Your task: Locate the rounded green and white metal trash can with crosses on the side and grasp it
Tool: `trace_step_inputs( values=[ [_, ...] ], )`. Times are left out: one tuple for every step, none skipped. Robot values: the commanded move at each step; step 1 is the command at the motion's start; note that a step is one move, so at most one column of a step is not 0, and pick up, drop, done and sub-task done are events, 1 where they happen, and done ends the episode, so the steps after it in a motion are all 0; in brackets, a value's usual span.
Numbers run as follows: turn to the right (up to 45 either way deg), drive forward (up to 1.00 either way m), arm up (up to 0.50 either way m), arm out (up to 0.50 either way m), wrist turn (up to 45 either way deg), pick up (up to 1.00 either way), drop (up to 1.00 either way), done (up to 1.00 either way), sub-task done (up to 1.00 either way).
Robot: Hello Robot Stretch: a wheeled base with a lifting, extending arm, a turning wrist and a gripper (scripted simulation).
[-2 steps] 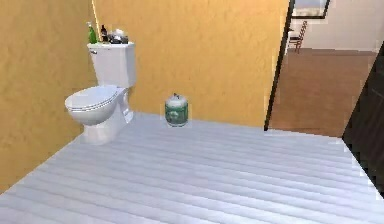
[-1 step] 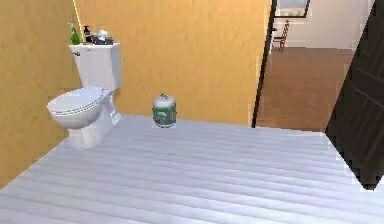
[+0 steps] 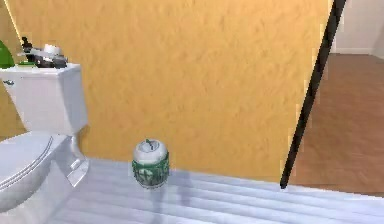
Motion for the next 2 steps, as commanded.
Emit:
trace_step_inputs(
  values=[
    [0.0, 0.50, 0.00, 0.00, 0.0, 0.00, 0.00, 0.00, 0.00],
    [24.0, 0.00, 0.00, 0.00, 0.0, 0.00, 0.00, 0.00, 0.00]
  ],
)
